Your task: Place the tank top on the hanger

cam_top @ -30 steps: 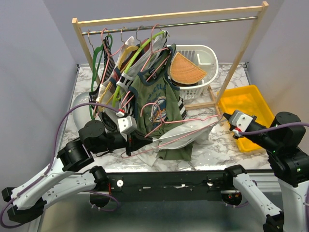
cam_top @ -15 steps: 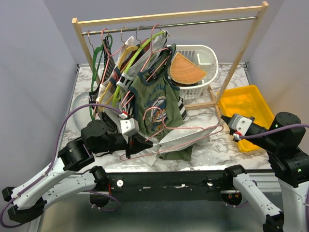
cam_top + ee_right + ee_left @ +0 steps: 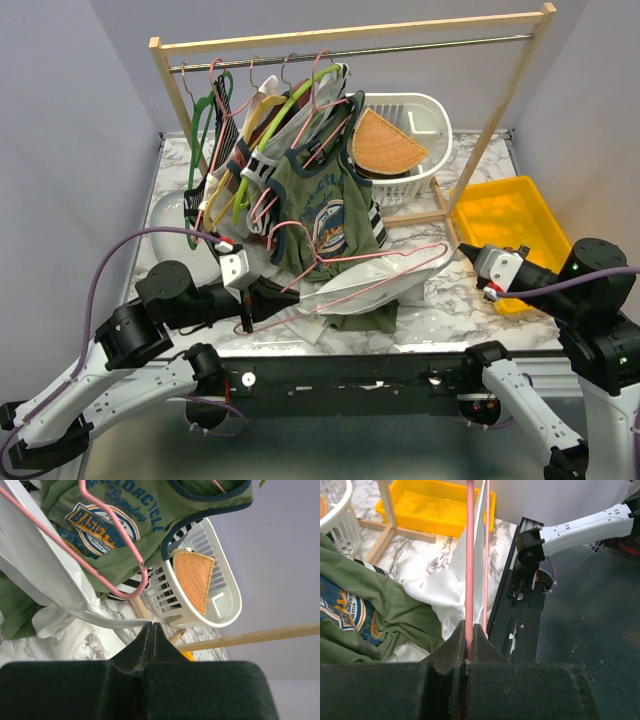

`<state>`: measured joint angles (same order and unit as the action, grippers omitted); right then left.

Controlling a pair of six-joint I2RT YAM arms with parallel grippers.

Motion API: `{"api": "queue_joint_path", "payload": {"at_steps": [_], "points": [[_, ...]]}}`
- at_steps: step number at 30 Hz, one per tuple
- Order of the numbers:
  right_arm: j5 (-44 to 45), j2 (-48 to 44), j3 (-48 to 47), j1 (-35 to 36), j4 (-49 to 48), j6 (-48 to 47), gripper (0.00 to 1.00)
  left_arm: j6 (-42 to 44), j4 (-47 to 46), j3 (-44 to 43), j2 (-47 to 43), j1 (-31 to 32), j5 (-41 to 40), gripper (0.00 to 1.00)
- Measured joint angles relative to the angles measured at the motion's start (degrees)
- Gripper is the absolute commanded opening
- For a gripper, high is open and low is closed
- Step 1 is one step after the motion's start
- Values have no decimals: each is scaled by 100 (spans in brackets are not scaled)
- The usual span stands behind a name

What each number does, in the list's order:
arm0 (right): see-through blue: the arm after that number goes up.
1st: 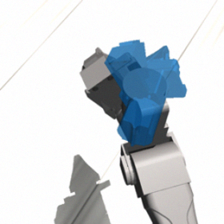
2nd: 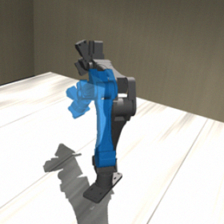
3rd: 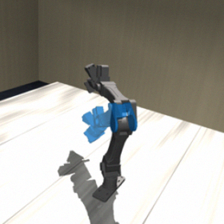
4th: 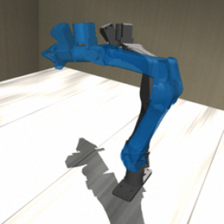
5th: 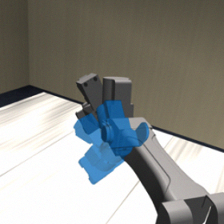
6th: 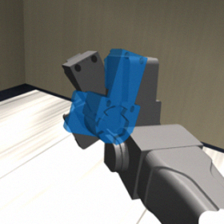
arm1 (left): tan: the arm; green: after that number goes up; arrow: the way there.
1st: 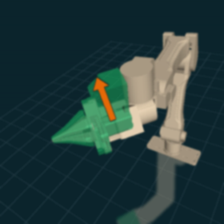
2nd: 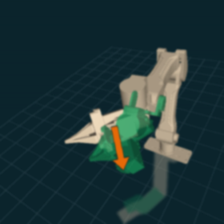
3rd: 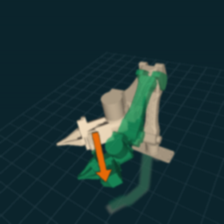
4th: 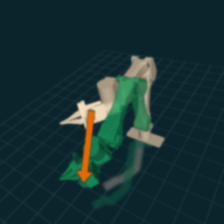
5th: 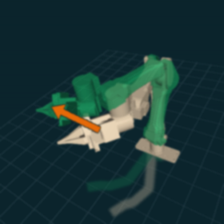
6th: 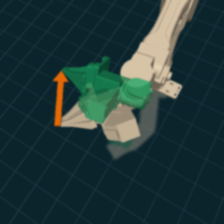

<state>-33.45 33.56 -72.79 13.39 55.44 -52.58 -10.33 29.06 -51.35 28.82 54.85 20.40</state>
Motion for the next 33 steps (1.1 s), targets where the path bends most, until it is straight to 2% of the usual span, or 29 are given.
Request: {"api": "queue_joint_path", "payload": {"at_steps": [10, 23, 33], "points": [[-291, -4, 0, 0, 238, -260, 0, -22, 111, -44, -39, 0, -175, 0], [-820, 81, -46, 0, 450, -708, 0, -109, 15, -15, 125, 0, 256, 0], [-1298, 332, -540, 0, 704, -1342, 0, -173, 17, -13, 72, 0, 494, 0]]}}
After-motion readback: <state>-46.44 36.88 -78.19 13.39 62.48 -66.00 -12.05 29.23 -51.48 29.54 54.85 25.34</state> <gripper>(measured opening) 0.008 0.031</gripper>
